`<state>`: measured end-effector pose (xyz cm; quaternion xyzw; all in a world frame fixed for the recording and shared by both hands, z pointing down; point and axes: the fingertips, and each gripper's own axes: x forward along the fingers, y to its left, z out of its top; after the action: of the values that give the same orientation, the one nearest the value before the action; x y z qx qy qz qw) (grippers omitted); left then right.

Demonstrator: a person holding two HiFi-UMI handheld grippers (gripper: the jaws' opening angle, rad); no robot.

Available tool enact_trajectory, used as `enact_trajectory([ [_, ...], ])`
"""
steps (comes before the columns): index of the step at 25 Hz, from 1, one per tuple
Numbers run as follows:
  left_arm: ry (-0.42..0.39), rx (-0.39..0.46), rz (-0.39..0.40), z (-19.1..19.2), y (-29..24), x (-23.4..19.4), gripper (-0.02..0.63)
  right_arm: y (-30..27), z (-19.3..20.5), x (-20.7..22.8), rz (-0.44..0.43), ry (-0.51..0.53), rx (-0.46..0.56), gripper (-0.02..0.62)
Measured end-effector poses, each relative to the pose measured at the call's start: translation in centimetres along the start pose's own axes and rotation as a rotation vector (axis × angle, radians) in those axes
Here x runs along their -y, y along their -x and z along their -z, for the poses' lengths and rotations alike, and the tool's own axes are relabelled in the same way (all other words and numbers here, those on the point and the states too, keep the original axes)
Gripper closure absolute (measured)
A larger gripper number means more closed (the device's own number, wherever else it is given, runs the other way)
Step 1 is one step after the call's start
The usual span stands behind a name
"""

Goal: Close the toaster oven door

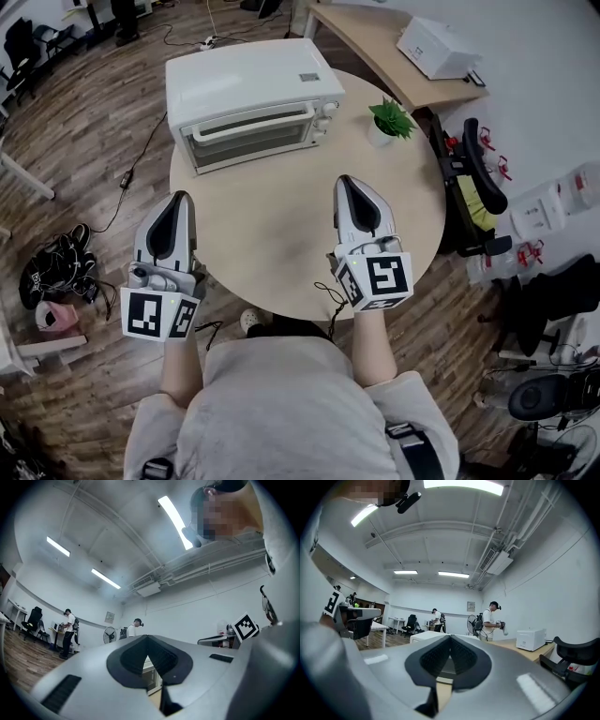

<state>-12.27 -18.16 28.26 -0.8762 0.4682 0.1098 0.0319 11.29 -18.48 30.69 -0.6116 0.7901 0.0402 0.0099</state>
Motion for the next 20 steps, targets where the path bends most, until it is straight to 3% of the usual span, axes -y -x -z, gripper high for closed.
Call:
enact_trajectory([
  [20, -0.004, 0.003, 0.034, -0.9, 1.5, 1.9, 0.6, 4.8, -1.6, -1.8, 0.033, 0.027, 0.055, 0.584],
])
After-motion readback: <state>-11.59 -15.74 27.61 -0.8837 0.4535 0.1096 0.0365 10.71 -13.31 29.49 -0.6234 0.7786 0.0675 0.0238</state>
